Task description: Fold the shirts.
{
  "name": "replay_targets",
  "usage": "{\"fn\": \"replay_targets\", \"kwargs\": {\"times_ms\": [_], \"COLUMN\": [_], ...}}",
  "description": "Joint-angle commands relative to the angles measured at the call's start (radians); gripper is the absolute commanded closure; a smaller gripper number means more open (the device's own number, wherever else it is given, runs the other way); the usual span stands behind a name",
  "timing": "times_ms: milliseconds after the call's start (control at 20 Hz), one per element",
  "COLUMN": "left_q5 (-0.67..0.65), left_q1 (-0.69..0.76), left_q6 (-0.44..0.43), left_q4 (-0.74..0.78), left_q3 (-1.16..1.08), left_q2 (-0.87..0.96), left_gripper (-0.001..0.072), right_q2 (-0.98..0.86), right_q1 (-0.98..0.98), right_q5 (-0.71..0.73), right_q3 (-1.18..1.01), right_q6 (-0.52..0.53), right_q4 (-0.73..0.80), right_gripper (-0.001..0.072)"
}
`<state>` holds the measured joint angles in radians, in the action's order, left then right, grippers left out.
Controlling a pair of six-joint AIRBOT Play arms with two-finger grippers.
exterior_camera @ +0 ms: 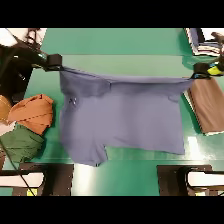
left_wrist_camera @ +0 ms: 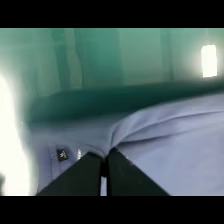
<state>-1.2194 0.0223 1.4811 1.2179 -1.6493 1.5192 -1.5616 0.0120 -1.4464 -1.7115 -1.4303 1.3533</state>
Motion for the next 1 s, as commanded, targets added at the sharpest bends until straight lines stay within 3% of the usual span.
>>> {"fn": "replay_targets", "kwargs": {"times_ms": [0,100,200,450,750,950], "left_q5": [0.146,0.207,0.177,-0.135,-0.067,-0.021], "left_q1": [-0.009,-0.023,-0.043,-0.08,-0.048,-0.015], "left_q6": [-0.023,-0.023,-0.023,-0.023,-0.061,-0.067], "left_q4": [-0.006,-0.006,-0.007,-0.002,-0.021,-0.021], "left_q3": [-0.044,-0.077,-0.113,-0.116,0.194,0.301], "left_q2": [0.141,0.152,0.152,0.146,0.131,0.132], "left_gripper": [0.0683,0.0684,0.0683,0.0684,0.0683,0.0681], "right_q2": [-0.166,-0.203,-0.2,-0.075,0.074,0.1], "right_q1": [-0.017,-0.017,-0.017,-0.02,-0.043,-0.04], "right_q5": [0.079,0.08,0.082,0.071,0.24,0.297], "right_q3": [-0.135,-0.229,-0.265,-0.051,0.366,0.489], "right_q6": [-0.002,-0.002,-0.002,-0.002,-0.041,-0.055], "right_q4": [0.0,0.001,0.002,0.002,0.0,-0.094], "right_gripper": [0.0699,0.0699,0.0699,0.0699,0.0698,0.0697]}}
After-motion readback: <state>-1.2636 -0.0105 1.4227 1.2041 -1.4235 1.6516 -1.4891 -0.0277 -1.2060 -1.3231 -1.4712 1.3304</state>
